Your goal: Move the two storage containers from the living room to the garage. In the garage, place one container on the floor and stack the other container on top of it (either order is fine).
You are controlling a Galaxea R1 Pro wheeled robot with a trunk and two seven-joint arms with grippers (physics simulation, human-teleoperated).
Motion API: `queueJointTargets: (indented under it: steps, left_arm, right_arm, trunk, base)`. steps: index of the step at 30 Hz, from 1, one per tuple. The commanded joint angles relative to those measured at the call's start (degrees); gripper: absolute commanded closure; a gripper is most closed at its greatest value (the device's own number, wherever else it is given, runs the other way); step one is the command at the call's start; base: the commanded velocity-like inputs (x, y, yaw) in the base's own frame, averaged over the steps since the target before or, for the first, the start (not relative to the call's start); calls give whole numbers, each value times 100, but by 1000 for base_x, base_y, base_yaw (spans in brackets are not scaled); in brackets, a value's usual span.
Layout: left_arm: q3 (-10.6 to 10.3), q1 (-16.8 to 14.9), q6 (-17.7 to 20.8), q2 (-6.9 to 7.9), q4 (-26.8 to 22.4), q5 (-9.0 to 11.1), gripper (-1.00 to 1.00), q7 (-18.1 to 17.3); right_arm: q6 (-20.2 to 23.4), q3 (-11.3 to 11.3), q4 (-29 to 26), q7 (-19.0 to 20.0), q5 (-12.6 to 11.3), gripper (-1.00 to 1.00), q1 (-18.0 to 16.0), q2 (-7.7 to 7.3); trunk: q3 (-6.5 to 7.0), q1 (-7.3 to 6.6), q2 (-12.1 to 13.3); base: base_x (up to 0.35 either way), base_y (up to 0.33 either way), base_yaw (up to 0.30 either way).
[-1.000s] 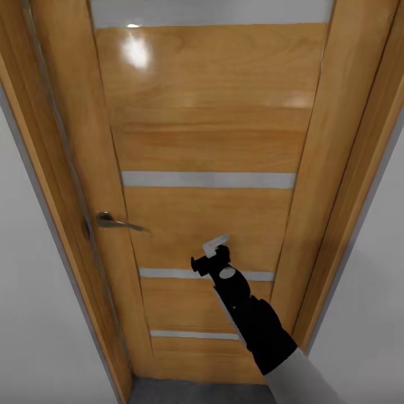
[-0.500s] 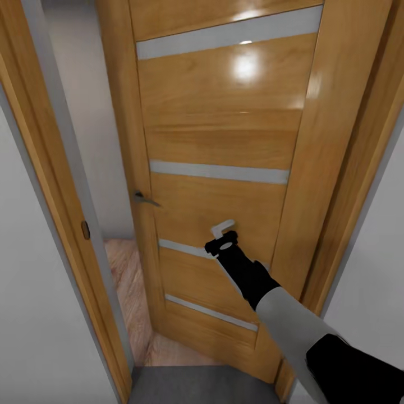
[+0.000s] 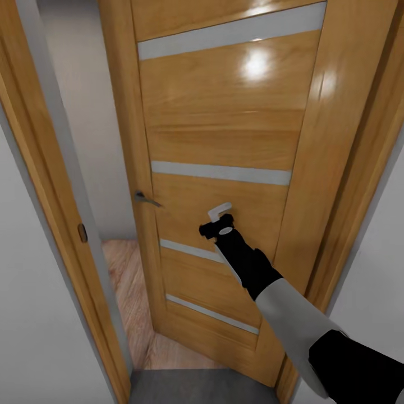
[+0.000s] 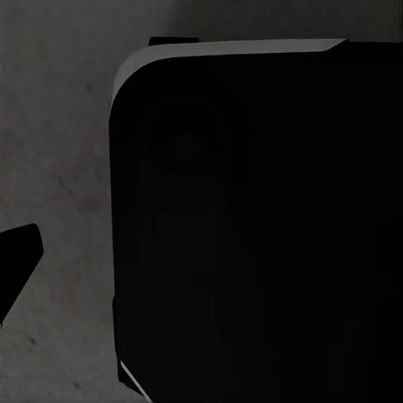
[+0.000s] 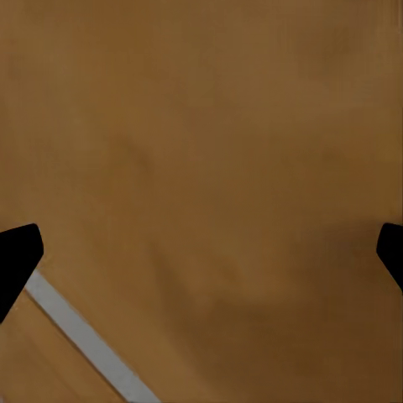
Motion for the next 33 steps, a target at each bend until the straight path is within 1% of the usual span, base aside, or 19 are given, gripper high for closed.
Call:
queueJointTargets:
  steps: [1,4,7,10,13,14,15,16,17,21,23,26,28,33]
  left_arm:
    - [5,-1,-14,0,-1,11,-100,-6]
    - [3,-1,-14,2,-2,9,-100,-11]
    - [1,-1,-14,6,-3,9,-100,-6]
    - [2,-1,-14,8,-3,9,-100,-4]
    - [3,-1,-14,8,-1,9,-100,-4]
    - [3,-1,-14,8,-1,9,-100,-4]
    - [3,-1,-14,8,-1,9,-100,-4]
    - [3,-1,-14,8,-1,9,-100,-4]
    - [3,-1,-14,8,-1,9,-100,-4]
    - [1,-1,-14,8,-2,9,-100,-4]
    - [-3,-1,-14,7,-4,9,-100,-4]
    - [2,-1,-14,1,-4,9,-100,4]
    - [3,-1,-14,0,-5,9,-100,5]
    - [3,-1,-14,0,-4,9,-100,-2]
  right_arm:
    - [72,12,-89,94,11,-100,-5,0]
    - [227,34,-338,359,11,-100,-5,0]
    - [307,124,-394,399,10,-100,-5,0]
    - [332,161,-408,403,10,-100,-5,0]
    - [379,185,-358,144,25,-100,-5,0]
    - [388,193,-313,-67,30,-100,-5,0]
    - [393,203,-196,-297,39,-100,-5,0]
    - [392,210,-147,-370,42,-100,-5,0]
    - [387,250,33,-571,48,-100,-5,0]
    - [359,292,422,-820,54,-100,-62,0]
    - [326,298,760,-868,35,-100,-249,0]
    - [213,302,1406,-895,8,-100,-645,0]
    - [185,302,1532,-899,0,-100,-731,0]
    - [177,302,1589,-919,-6,-100,-852,0]
  trunk:
    - [-6,3,-3]
    - [-6,3,-3]
    - [-6,3,-3]
    - [-6,3,-3]
    - [-6,3,-3]
    - [-6,3,-3]
    - [-6,3,-3]
    - [-6,3,-3]
    - [-6,3,-3]
    - [-6,3,-3]
    - [-6,3,-3]
    - [-6,3,-3]
    - [-6,3,-3]
    - [-6,3,-3]
  base:
    - [274,0,0]
    - [302,0,0]
    - [228,0,0]
    - [80,0,0]
    - [17,0,0]
    - [5,0,0]
    - [3,0,0]
    - [2,0,0]
    - [1,0,0]
    - [0,0,0]
    - [0,0,0]
    - [0,0,0]
    - [0,0,0]
    - [0,0,0]
